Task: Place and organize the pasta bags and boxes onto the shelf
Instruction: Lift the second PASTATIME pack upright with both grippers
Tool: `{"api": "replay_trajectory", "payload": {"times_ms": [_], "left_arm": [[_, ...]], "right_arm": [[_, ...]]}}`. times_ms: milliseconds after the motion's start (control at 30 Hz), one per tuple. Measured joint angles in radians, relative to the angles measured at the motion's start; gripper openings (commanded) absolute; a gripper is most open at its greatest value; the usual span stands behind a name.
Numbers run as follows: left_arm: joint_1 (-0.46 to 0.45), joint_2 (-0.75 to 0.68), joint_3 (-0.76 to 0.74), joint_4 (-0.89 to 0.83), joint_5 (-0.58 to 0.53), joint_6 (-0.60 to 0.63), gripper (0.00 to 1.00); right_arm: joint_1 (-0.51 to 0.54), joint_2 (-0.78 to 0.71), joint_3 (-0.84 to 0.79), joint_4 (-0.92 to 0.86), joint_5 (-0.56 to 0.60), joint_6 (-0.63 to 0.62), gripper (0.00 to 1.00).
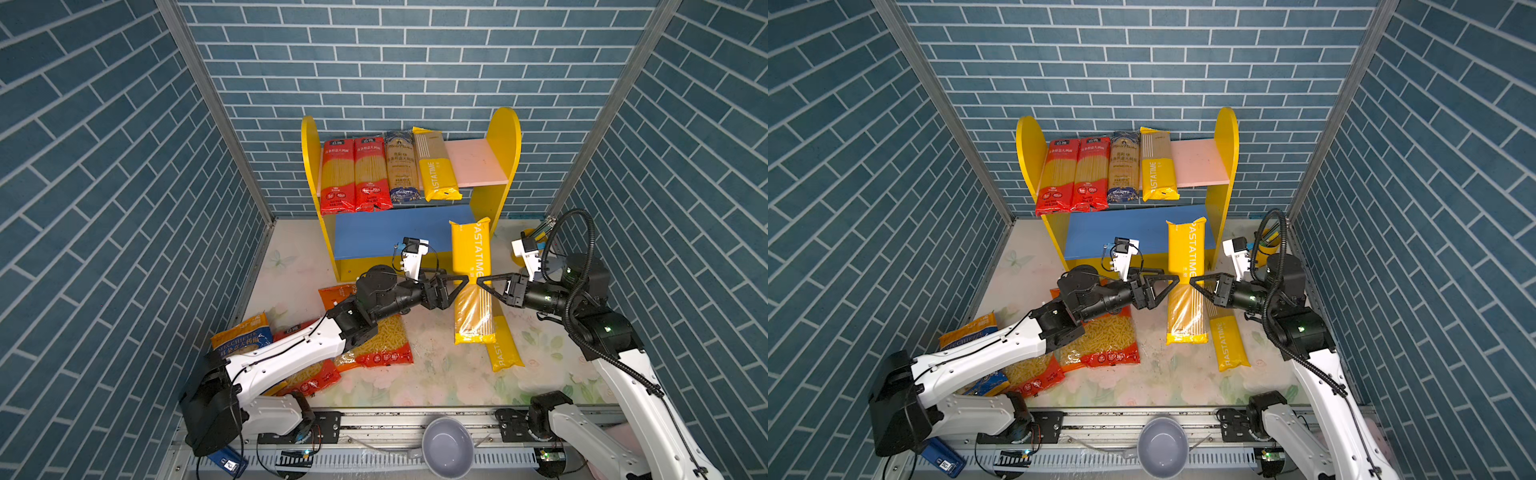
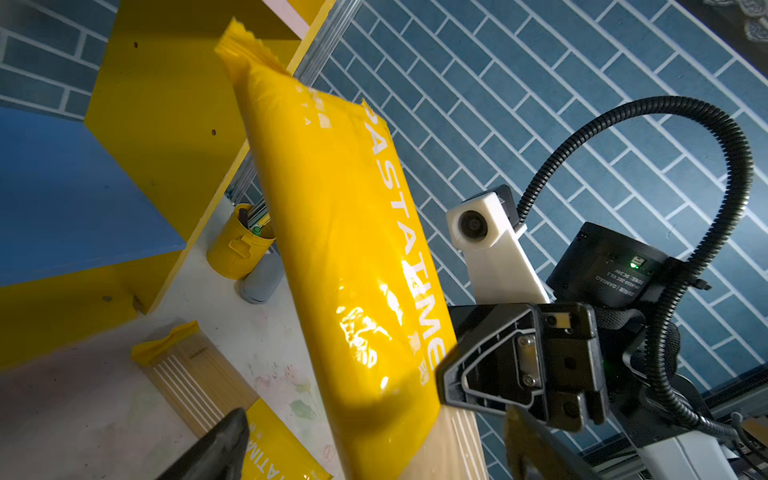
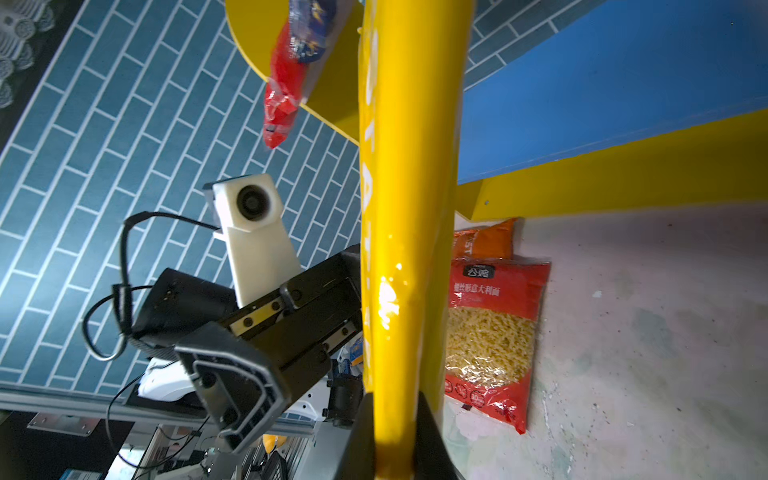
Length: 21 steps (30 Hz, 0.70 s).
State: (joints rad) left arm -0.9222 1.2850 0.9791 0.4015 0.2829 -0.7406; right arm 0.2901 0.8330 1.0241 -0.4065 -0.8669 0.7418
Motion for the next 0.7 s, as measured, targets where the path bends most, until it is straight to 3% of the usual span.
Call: {"api": "replay_trajectory", "payload": {"times_ms": [100, 233, 567, 700], "left_arm": [[0.000, 0.004, 0.027, -0.001, 0.018, 0.000, 0.92], [0.002, 0.045, 0.106, 0.001, 0.048, -0.003, 0.80], [0.066, 0.165, 0.307, -0.031, 0.135, -0.029, 0.33], [0.068, 0.169, 0.374, -0.069, 0.135, -0.037, 0.17]], "right_arm": [[0.000, 0.005, 0.020, 0.035, -0.048, 0.032, 0.00], [0.000, 0.025, 0.025, 0.096, -0.100, 0.076, 0.00], [-0.001, 0.047, 0.025, 0.225, -0.150, 0.133, 0.00], [-0.001, 0.050, 0.027, 0.300, -0.143, 0.122, 0.09]]}}
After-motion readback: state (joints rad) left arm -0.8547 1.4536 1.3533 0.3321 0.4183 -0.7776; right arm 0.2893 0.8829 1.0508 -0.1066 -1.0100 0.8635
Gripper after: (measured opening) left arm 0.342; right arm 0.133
